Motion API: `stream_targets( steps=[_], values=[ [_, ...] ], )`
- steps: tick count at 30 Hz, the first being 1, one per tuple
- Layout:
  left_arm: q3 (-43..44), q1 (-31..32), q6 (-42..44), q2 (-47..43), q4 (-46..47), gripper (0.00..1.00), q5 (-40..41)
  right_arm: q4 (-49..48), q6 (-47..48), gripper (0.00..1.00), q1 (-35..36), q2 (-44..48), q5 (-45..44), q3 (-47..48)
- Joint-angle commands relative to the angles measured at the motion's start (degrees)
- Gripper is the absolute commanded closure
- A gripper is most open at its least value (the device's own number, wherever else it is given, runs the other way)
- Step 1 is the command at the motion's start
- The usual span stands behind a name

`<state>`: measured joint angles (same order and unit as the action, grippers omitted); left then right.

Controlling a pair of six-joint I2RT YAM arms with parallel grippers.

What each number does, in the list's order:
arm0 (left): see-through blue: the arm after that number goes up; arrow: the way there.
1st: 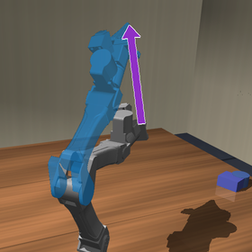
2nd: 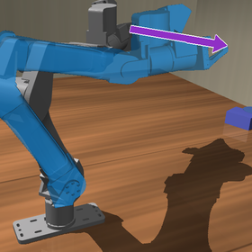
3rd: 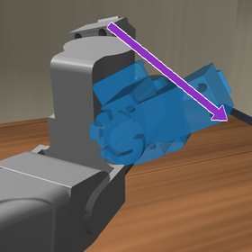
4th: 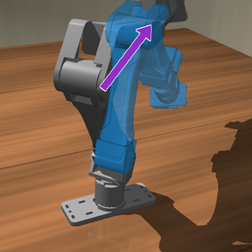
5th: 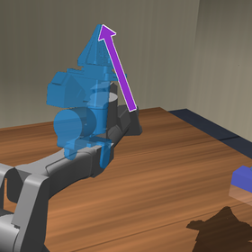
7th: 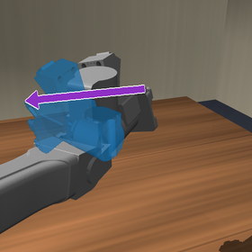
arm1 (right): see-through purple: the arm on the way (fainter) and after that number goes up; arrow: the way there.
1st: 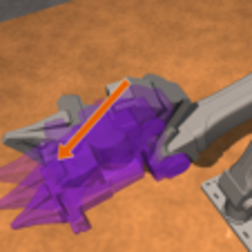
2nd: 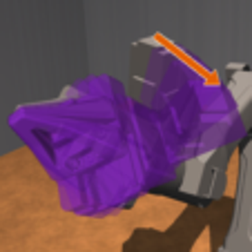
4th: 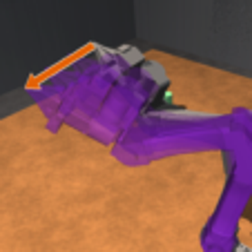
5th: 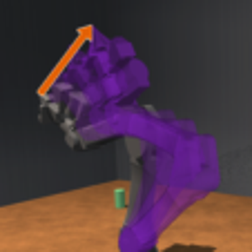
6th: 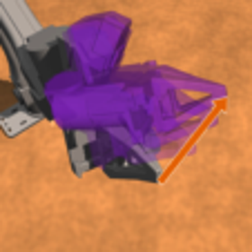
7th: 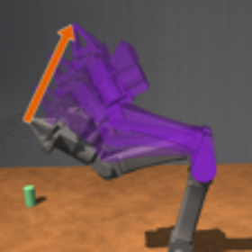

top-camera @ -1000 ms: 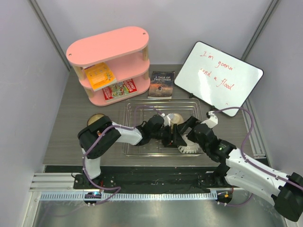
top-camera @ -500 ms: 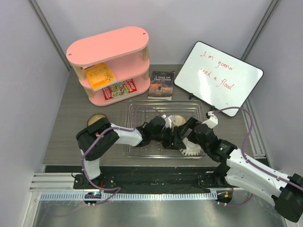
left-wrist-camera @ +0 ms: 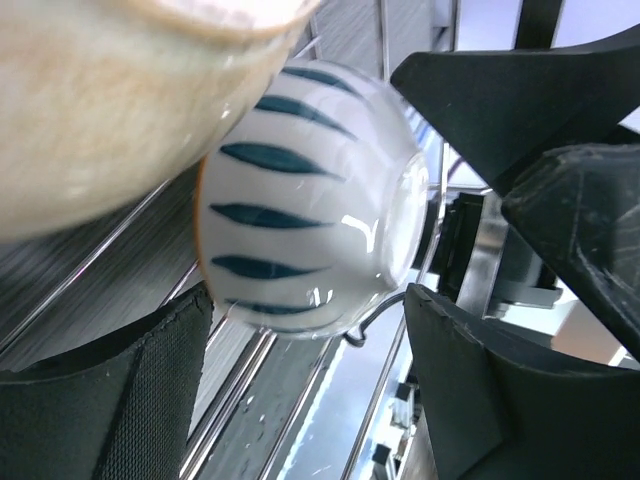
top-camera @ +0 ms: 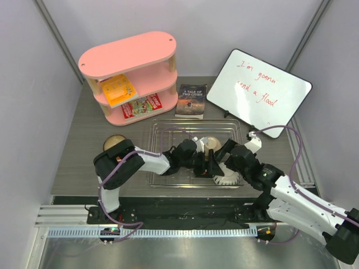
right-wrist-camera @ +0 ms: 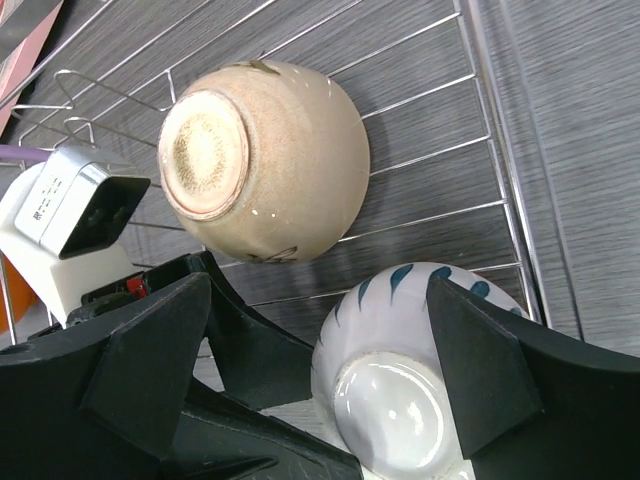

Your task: Unload the bowls from the dish rack

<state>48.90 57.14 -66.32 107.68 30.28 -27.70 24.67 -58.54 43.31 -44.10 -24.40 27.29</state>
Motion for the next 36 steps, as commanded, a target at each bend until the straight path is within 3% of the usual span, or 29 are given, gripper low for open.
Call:
stream_targets(
  steps=[1,8,13,16,24,32,35,36],
  values=[
    [0.84,0.95,-5.9,3.85,13.74,0.22,-0.86,0.12,0.27,0.02,2.66,-0.38,10.6,-0.3],
    [-2.41,0.95,-14.69,9.74,33.51,0.25,-1.47,-2.34,-1.66,0.02,2.66,2.34,9.99,-3.11],
    [-2.06,0.95,-17.0,12.56,39.41,0.48,-2.7,-3.04,-1.22,0.02,2.66,3.32,9.99,-3.12],
    [-2.15,0.95,-16.47,11.77,38.45,0.54,-2.71,-2.96,-1.05,0.02,2.66,2.97,10.08,-2.68],
    [-1.71,0.86,-14.1,7.2,31.33,0.56,-2.88,0.03,0.97,0.0,2.66,2.26,8.41,1.01],
    [1.28,0.95,-9.7,0.61,19.83,0.51,-2.71,3.19,2.29,0.0,2.66,2.52,6.39,4.53],
    [3.12,0.95,-7.6,-1.41,14.57,0.57,-2.79,3.9,2.56,0.0,2.66,2.52,5.86,5.05],
    [4.0,0.95,-7.07,-1.85,13.67,0.65,-2.97,3.99,2.56,0.0,2.66,2.52,5.86,5.14]
  ],
)
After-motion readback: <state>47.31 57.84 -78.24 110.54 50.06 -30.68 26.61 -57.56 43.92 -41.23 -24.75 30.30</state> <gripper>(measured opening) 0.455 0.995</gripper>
